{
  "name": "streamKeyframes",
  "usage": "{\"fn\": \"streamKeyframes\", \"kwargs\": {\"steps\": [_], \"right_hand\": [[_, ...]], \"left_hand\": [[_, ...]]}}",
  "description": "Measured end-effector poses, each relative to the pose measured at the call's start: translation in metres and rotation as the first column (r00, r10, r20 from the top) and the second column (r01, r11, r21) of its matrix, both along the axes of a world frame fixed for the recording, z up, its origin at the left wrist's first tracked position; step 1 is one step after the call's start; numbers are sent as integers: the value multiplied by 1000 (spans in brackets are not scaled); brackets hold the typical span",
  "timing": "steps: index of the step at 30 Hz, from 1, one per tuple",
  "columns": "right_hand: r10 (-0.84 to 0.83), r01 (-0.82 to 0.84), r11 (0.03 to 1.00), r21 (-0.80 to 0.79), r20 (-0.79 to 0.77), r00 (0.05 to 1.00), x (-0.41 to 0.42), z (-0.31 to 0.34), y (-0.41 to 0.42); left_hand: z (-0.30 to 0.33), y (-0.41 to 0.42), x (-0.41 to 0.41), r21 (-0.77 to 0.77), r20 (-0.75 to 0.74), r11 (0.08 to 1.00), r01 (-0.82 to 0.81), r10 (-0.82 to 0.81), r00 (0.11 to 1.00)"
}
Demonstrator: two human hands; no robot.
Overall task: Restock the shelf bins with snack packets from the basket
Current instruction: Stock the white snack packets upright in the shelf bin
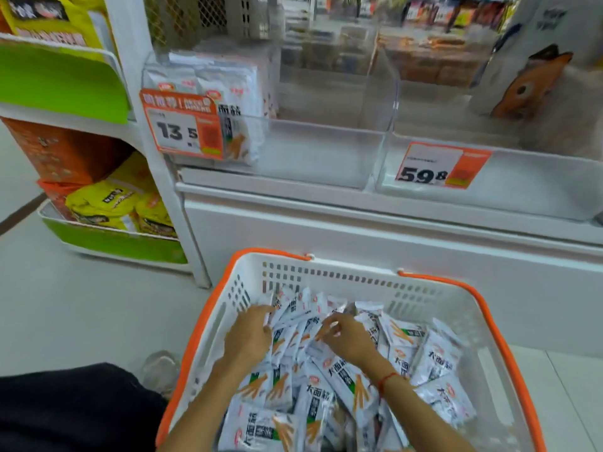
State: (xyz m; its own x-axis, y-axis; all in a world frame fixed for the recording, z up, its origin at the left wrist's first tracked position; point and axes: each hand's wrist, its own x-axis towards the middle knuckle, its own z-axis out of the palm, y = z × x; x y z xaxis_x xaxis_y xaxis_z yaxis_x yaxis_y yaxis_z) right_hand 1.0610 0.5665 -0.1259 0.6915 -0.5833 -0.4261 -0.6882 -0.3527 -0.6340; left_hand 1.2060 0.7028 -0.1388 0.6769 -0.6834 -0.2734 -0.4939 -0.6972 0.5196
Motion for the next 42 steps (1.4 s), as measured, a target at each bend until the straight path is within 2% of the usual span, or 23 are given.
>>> {"fn": "streamKeyframes", "kwargs": {"steps": [4,7,10,13,16,18,20,22,24,26,28,29,30,33,35,37,39,40,42], "right_hand": [[-238,225,967,122,108,965,3,-30,18],[-384,369,922,113,180,905,22,-34,18],[-422,421,906,49,205,883,45,-44,12],[-403,415,909,-49,160,901,59,-54,9],[-345,355,935,-9,220,913,54,-41,4],[-310,310,950,46,281,908,42,-21,-8],[-255,208,964,167,343,904,25,4,-24],[-143,47,965,257,370,918,8,31,-39],[-43,-56,963,264,356,933,-2,51,-49],[-21,-74,962,263,342,939,-4,61,-53],[-50,-67,952,298,367,929,-1,68,-51],[-64,-63,946,318,375,925,4,68,-49],[-80,-55,941,333,379,922,9,67,-46],[-146,-29,917,398,404,903,31,61,-31],[-250,2,842,540,387,888,47,49,-19],[-350,139,781,609,242,905,60,30,-9],[-332,266,832,488,53,942,69,6,2],[-293,273,873,404,-13,956,73,-6,8],[-248,250,923,293,-45,968,84,-23,21]], "left_hand": [[-38,6,-12,31,-15,999,42,-41,999],[-48,4,-12,13,70,999,37,-38,997],[-46,0,-7,-14,77,1000,-3,4,997],[-40,-3,-1,-31,23,999,-7,8,1000],[-29,-2,5,-73,-68,997,-29,24,997],[-19,-5,9,-128,-66,989,-71,63,996],[-9,-9,10,-218,-90,967,-130,113,990],[4,-16,9,-309,-246,945,-109,32,969],[21,-25,3,-327,-489,944,-50,-123,864],[29,-31,0,-363,-694,930,-61,-226,683],[28,-33,5,-356,-816,923,-144,-232,529],[26,-32,9,-322,-835,932,-168,-196,514],[29,-29,12,-303,-829,941,-154,-180,529],[42,-18,18,-333,-685,940,-76,-186,704],[46,-7,30,-355,-596,924,-146,-103,796],[44,4,45,-432,-527,869,-243,-25,850],[45,12,56,-451,-506,838,-308,44,862],[46,15,61,-449,-507,830,-330,68,859],[49,16,65,-460,-502,814,-356,93,860]]}}
